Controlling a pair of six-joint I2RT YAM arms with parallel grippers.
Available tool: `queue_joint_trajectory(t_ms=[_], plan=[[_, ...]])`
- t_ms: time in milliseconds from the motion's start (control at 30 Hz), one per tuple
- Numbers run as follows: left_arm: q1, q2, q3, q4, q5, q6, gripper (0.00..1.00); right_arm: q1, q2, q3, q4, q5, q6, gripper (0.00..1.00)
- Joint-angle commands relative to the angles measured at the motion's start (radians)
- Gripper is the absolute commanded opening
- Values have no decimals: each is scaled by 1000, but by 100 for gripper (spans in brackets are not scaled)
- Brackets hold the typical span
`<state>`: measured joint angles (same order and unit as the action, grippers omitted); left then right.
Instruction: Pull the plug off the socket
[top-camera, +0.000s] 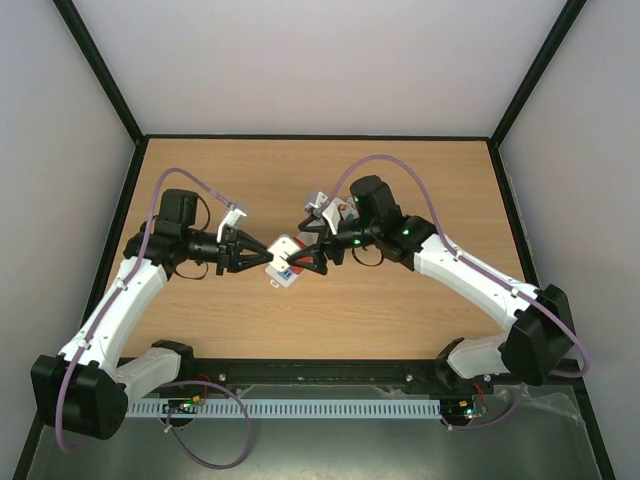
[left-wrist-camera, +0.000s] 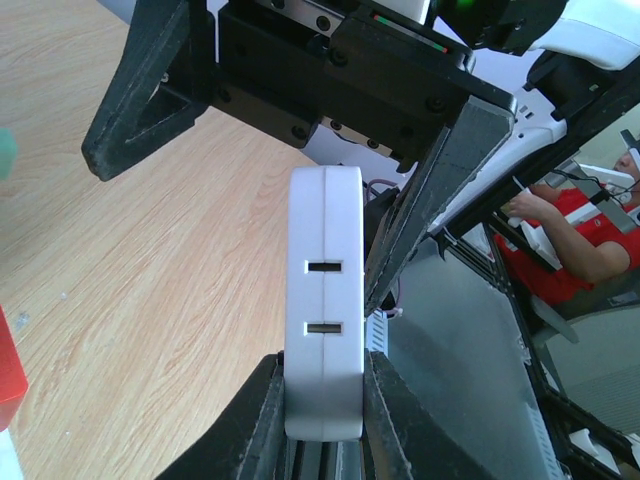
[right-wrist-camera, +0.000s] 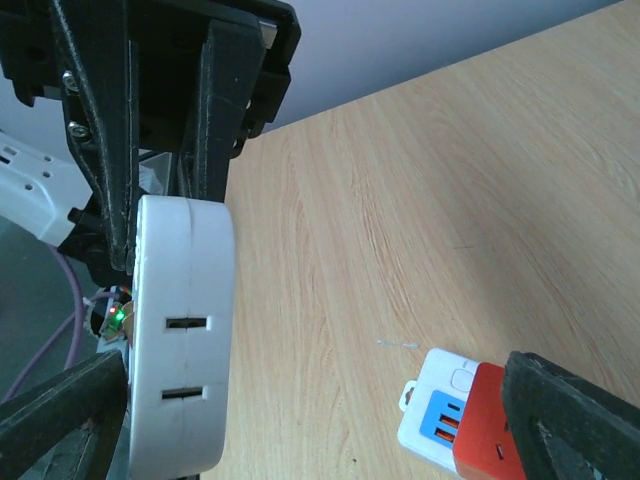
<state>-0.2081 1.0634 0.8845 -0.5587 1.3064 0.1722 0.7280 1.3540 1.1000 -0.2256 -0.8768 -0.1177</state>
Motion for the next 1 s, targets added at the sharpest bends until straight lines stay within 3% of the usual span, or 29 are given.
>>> queue_joint_trajectory(t_ms=[0, 233, 600, 967], plan=[[5, -28, -15, 1, 50, 10, 3, 7, 12, 21, 40, 92, 27, 99], [4, -37, -12, -6, 48, 15, 3, 4, 41, 71, 49, 154, 50, 99], [13, -52, -40, 71, 17, -67, 3, 6, 90, 196, 4, 71, 29, 99], [44, -42, 7, 134, -312, -46, 3, -12, -4, 196, -43, 35, -12, 98]])
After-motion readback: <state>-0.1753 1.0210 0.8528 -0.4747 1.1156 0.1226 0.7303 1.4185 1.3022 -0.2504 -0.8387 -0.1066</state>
